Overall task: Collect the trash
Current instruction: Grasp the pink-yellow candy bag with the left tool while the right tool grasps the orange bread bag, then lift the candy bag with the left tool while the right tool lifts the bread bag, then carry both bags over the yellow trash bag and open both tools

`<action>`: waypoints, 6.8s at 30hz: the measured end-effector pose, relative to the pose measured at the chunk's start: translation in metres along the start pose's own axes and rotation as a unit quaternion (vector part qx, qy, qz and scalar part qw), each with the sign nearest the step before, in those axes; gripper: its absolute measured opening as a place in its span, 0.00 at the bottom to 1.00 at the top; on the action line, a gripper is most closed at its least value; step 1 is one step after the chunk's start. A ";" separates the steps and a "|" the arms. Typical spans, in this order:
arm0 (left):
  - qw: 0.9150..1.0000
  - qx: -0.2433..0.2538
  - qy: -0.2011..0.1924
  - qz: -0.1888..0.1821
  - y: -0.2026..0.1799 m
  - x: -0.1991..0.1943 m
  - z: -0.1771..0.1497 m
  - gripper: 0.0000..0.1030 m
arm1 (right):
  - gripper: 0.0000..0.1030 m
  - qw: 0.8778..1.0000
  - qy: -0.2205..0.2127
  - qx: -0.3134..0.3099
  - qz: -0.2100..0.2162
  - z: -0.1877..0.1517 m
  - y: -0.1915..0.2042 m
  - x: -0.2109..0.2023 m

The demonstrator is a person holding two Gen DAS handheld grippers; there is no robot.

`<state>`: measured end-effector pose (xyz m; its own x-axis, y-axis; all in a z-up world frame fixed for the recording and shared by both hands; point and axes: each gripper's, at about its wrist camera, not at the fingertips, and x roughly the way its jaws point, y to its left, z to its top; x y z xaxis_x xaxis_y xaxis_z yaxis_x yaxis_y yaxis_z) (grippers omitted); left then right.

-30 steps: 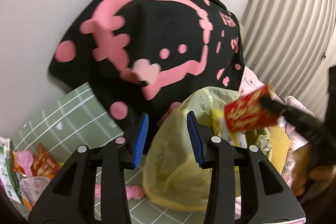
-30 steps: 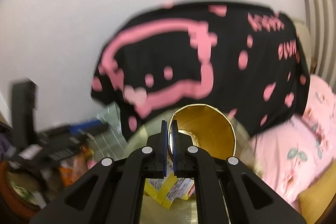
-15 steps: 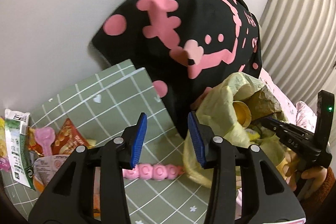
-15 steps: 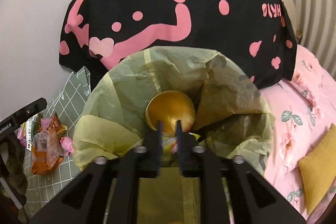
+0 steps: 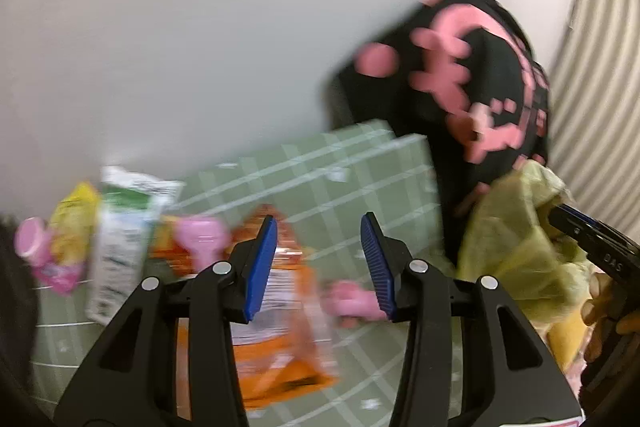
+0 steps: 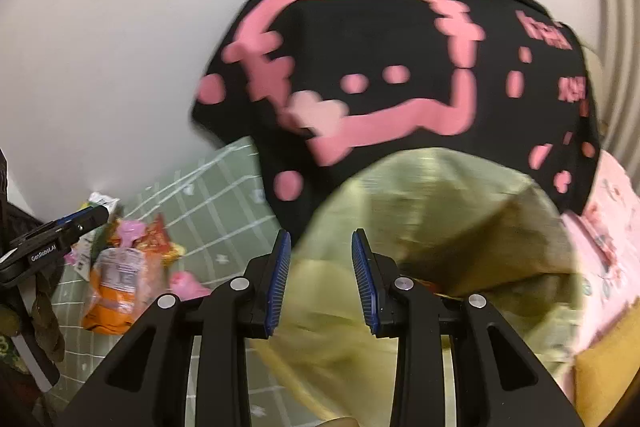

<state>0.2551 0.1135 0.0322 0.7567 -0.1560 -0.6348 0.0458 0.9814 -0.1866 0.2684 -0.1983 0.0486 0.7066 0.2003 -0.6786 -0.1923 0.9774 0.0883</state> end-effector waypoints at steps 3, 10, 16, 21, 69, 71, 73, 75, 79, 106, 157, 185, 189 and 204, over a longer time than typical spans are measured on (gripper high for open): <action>0.999 -0.023 -0.015 0.045 0.041 -0.011 -0.006 0.41 | 0.30 1.000 0.009 -0.011 0.022 -0.001 0.024 0.015; 0.987 -0.078 -0.018 0.139 0.130 -0.026 -0.025 0.41 | 0.35 0.997 0.030 -0.033 0.059 -0.008 0.073 0.049; 0.977 -0.099 -0.013 0.186 0.181 -0.031 -0.036 0.41 | 0.40 0.993 0.048 -0.048 0.093 -0.018 0.114 0.072; 0.970 -0.151 -0.009 0.188 0.208 -0.038 -0.054 0.41 | 0.49 0.985 0.081 -0.074 0.133 -0.034 0.157 0.092; 0.984 -0.013 0.097 0.152 0.203 0.049 -0.011 0.08 | 0.49 0.985 0.089 -0.103 0.101 -0.019 0.137 0.099; 0.986 -0.035 0.087 0.137 0.203 0.036 -0.010 0.07 | 0.49 0.985 0.088 -0.103 0.105 -0.019 0.137 0.097; 0.988 -0.057 0.073 0.125 0.200 0.019 -0.010 0.07 | 0.49 0.985 0.084 -0.103 0.108 -0.021 0.139 0.097; 0.989 -0.071 0.061 0.116 0.199 0.002 -0.011 0.06 | 0.49 0.985 0.077 -0.102 0.113 -0.020 0.139 0.092; 0.991 -0.095 0.033 0.085 0.190 -0.039 -0.016 0.06 | 0.49 0.985 0.070 -0.104 0.116 -0.022 0.138 0.085; 0.987 -0.112 0.110 0.024 0.135 -0.007 -0.067 0.07 | 0.50 0.975 0.159 -0.084 0.134 -0.080 0.136 0.097; 0.976 0.075 0.002 -0.202 -0.099 -0.040 0.064 0.07 | 0.17 0.983 -0.073 0.000 -0.168 0.040 -0.060 -0.100; 0.982 0.061 0.046 -0.174 -0.108 -0.010 0.045 0.06 | 0.18 0.989 0.047 -0.006 -0.140 -0.012 -0.081 0.001; 0.979 0.070 0.048 -0.185 -0.119 -0.006 0.045 0.06 | 0.34 0.992 0.033 0.034 -0.114 -0.012 -0.094 -0.013; 0.947 0.131 0.093 -0.280 -0.219 0.034 0.043 0.07 | 0.42 0.988 -0.045 0.098 -0.110 -0.017 -0.128 -0.082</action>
<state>0.2985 -0.1023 0.0837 0.4401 -0.6524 -0.6170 0.5844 0.7298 -0.3548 0.2234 -0.3413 0.0803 0.7761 -0.0226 -0.6302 0.1025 0.9906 0.0907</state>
